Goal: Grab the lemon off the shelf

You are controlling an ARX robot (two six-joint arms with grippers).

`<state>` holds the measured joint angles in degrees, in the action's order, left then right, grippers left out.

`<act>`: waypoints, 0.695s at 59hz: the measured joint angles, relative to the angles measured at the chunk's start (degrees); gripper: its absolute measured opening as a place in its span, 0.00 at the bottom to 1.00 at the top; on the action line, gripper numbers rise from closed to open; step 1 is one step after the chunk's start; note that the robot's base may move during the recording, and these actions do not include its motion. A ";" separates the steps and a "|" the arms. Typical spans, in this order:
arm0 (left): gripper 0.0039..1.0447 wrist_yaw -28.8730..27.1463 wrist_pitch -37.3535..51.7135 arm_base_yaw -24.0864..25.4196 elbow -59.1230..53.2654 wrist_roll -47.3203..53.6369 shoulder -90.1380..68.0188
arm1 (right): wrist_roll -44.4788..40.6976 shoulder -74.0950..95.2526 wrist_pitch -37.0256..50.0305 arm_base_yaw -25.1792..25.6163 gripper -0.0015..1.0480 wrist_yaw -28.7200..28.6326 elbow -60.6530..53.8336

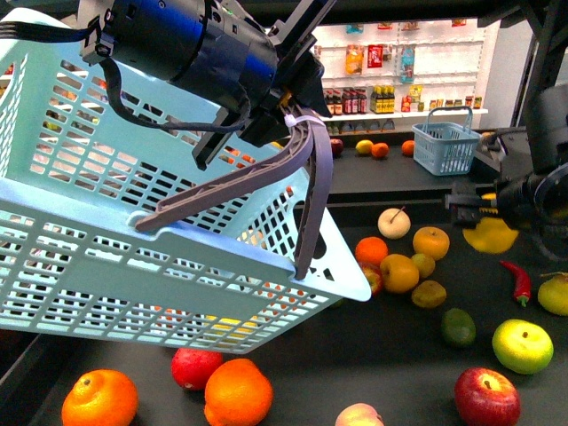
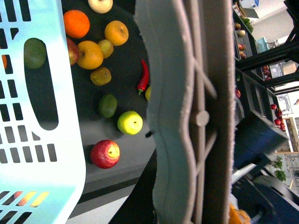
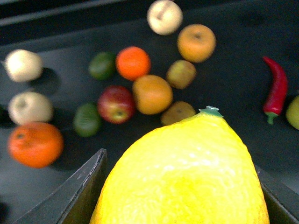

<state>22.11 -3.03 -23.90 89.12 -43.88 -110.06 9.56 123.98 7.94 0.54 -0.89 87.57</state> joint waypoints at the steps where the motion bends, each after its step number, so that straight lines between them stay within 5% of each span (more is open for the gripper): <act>1: 0.07 0.00 0.00 0.00 0.00 0.00 0.00 | 0.52 -0.98 -0.24 -0.59 0.69 -0.83 -0.17; 16: 0.07 0.00 0.00 0.00 0.00 -0.02 0.00 | 7.37 -6.54 -2.36 -7.82 0.69 -8.00 -1.09; 41: 0.07 -0.55 0.00 0.09 0.00 -0.13 0.00 | 12.13 -6.16 -1.99 -15.04 0.69 -9.90 -2.19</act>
<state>21.56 -3.03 -23.81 89.12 -44.01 -110.06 21.69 117.82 5.96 -14.50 -10.79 85.38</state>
